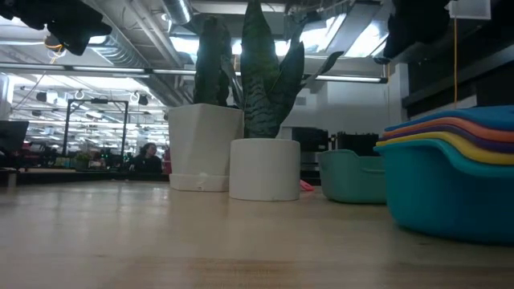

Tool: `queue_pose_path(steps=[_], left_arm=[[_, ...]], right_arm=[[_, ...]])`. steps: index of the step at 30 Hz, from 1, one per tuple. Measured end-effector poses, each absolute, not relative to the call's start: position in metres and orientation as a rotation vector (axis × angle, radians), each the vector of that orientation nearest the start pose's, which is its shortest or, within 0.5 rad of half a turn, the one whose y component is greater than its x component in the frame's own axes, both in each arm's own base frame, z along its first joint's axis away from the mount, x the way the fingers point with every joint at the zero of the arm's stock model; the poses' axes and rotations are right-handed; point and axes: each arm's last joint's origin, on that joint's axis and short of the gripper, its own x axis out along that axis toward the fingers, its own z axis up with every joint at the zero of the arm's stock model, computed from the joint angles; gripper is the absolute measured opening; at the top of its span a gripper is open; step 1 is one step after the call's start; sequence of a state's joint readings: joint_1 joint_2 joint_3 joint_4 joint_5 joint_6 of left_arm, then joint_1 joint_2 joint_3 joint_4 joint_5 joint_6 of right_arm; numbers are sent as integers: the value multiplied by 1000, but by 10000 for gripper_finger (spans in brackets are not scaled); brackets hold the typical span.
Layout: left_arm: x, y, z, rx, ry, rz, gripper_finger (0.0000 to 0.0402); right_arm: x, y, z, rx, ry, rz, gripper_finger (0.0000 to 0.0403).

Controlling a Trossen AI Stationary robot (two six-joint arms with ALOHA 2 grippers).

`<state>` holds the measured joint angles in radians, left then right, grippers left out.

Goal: Nest measuring cups in basket
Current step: Stack the red measuring cup on top of the blue measuring cup

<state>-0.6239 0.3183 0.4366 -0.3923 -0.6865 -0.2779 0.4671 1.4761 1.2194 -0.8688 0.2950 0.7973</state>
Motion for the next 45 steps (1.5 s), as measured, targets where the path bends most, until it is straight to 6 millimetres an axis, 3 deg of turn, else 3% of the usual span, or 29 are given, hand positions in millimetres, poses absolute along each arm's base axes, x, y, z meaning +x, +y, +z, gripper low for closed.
queue_pose_path(steps=[31,34,41,45], left_arm=[[86,-39,250,-110,207,91,110],[86,-39,250,-110,207,91,110],[86,-39,250,-109,207,91,110],[86,-39,250,-110,207,91,110]], right_arm=[[267,124,279,290,953,-233,52],[267,124,279,282,955,-240,91],[261,117,276,188,986,-325,273],[259,106,279,46,884,-498,321]])
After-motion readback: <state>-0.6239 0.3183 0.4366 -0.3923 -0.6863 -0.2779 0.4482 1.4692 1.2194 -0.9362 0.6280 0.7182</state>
